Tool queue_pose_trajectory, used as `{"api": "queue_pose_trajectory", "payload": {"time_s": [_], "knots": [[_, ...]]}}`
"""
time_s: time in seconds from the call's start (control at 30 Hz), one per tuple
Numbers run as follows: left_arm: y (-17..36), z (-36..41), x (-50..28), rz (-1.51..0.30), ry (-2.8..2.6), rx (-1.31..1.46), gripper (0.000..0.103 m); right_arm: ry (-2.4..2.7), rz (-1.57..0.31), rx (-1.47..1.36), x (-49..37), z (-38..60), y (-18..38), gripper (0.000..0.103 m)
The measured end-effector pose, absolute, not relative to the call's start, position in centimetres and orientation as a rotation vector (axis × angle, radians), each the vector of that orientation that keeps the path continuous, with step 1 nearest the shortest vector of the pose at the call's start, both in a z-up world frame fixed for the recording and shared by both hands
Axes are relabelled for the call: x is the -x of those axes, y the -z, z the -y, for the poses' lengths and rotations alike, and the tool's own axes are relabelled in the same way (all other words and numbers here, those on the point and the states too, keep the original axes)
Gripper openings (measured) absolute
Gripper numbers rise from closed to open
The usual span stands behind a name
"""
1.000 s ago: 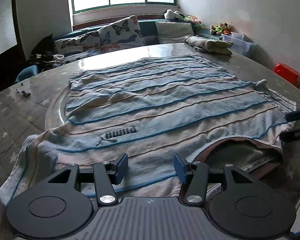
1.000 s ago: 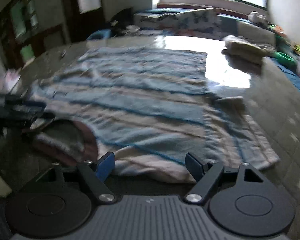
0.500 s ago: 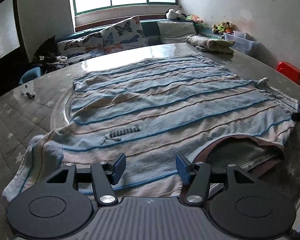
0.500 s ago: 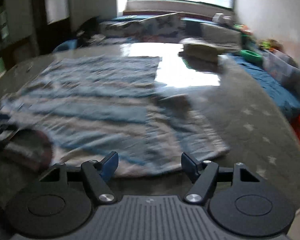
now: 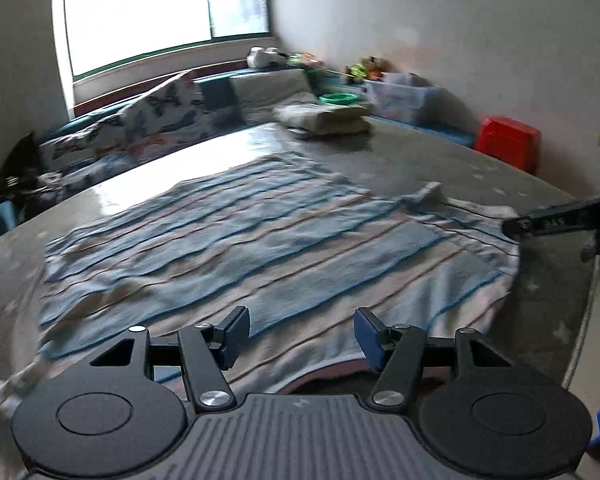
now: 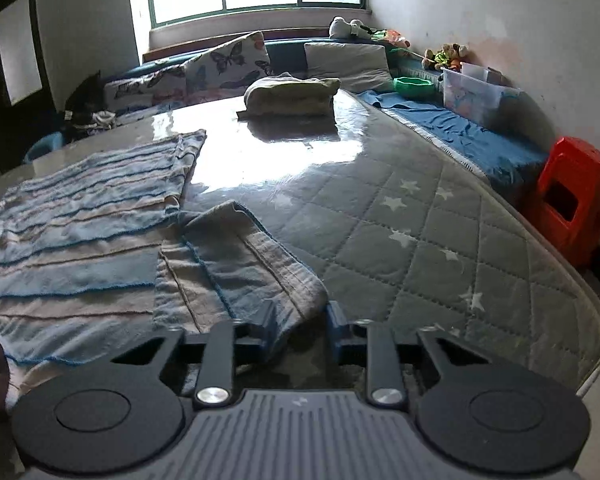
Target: Fold clothes
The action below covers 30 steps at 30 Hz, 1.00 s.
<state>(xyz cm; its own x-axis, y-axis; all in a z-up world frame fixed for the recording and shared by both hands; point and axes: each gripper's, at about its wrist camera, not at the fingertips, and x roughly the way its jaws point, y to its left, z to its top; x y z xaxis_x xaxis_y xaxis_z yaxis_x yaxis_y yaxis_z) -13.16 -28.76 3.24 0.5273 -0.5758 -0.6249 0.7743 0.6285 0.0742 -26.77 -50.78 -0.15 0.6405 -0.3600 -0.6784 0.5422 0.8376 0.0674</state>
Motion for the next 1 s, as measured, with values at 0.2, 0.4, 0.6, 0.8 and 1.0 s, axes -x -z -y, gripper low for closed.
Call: {"api": "queue_pose_trajectory", "payload": {"time_s": [0.2,0.4,0.6,0.8,1.0], "knots": [[-1.6,30.8,14.1,-0.634,0.891,-0.409,0.061,0.464,-0.653,-0.31,27.1,50.0,-1.5,0.008],[-0.8,30.6,14.3,-0.649,0.892,-0.416,0.062,0.3,-0.581,-0.292,26.3,47.2,-4.4,0.008],[-1.4,28.9,13.6,-0.649,0.84,-0.356,0.065,0.098,-0.581,-0.276,24.0,43.3,-5.3,0.008],[-1.4,27.0,12.9,-0.673,0.781,-0.318,0.067,-0.023,-0.653,-0.291,21.2,40.7,-2.7,0.01],[-1.5,26.8,13.0,-0.664,0.78,-0.329,0.067,-0.031,-0.703,-0.306,21.2,40.9,-1.3,0.02]]}}
